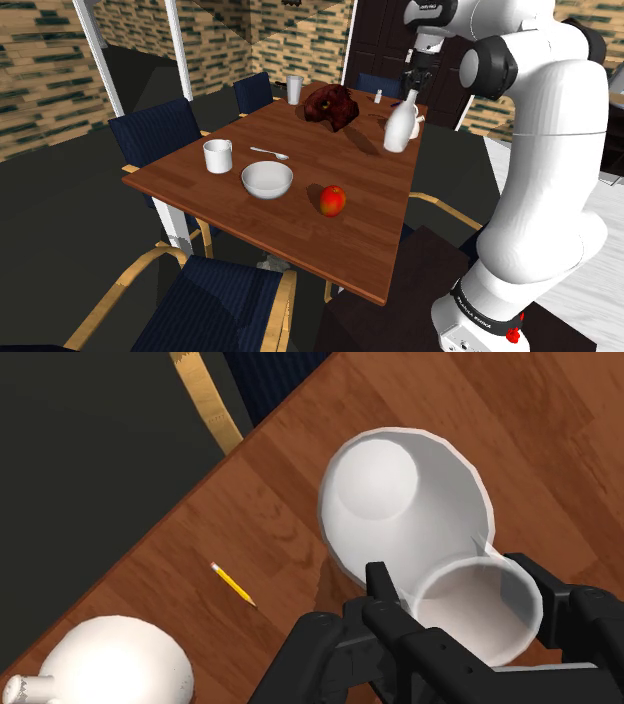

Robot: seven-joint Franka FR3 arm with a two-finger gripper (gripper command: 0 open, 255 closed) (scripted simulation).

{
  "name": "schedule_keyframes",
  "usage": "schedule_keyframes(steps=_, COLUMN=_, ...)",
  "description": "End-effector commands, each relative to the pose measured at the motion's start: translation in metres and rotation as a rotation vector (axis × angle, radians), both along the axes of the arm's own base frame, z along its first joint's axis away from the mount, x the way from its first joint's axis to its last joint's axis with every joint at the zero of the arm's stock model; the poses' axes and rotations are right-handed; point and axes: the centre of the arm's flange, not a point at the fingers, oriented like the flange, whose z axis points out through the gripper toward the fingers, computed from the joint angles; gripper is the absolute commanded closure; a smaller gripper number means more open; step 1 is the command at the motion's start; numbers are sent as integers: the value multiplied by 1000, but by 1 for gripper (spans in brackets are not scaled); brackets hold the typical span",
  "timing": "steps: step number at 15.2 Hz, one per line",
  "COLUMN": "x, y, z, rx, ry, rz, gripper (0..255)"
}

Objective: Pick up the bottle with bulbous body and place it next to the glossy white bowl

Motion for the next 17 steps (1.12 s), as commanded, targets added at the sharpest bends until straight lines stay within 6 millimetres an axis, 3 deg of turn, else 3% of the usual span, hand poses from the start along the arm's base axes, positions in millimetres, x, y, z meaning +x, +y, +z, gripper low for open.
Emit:
schedule_keyframes(steps=1, x=0, y=0, z=10, rx=0, ry=0, rz=0, gripper=255)
schedule_keyframes(steps=8, x=0, y=0, z=46, rx=0, ry=0, rz=0, gripper=255)
schedule_keyframes(steps=17, x=8, y=119, z=47, rx=0, ry=0, rz=0, gripper=255)
